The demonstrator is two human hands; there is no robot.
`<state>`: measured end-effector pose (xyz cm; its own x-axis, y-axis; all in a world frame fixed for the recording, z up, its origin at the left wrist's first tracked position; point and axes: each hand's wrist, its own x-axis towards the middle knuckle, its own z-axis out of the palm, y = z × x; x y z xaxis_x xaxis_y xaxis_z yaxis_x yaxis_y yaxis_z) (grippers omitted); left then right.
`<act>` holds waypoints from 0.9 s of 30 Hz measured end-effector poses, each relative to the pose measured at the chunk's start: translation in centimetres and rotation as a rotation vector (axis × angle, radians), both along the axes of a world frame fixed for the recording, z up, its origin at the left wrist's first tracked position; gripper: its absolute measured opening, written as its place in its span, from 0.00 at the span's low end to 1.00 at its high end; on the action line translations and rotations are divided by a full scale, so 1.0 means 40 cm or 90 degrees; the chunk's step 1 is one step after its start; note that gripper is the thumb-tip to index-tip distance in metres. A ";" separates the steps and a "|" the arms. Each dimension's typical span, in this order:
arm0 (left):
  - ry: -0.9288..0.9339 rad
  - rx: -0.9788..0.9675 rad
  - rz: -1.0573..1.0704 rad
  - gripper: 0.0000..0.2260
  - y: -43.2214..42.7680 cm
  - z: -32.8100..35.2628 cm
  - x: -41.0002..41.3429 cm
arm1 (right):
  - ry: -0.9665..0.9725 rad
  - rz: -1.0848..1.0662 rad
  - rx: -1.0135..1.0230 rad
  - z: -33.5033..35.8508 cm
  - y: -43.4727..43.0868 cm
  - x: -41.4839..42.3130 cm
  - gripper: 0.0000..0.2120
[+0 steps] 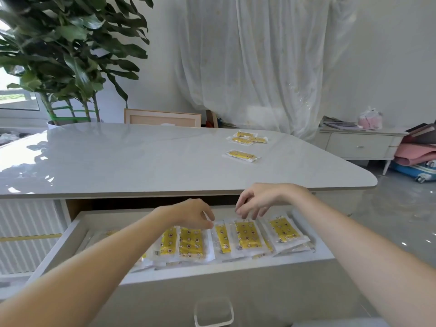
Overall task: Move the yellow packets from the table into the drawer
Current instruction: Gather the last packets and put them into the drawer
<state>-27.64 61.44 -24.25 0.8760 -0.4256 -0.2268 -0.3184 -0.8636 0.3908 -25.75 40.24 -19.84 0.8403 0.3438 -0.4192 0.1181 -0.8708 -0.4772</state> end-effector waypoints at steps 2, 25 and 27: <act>-0.020 -0.041 -0.021 0.14 -0.010 0.059 0.013 | -0.010 -0.049 0.087 0.037 -0.020 0.019 0.11; -0.287 -0.047 0.069 0.27 -0.151 0.056 0.532 | -0.490 -0.571 0.227 -0.050 -0.074 0.614 0.16; -0.266 -0.027 -0.001 0.23 -0.186 0.056 0.576 | -0.492 -0.622 0.248 -0.045 -0.099 0.680 0.16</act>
<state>-4.60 54.01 -22.01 0.8885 -0.4281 0.1653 -0.4580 -0.8493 0.2626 1.45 36.28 -21.63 0.7881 -0.5537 0.2691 -0.1255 -0.5724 -0.8103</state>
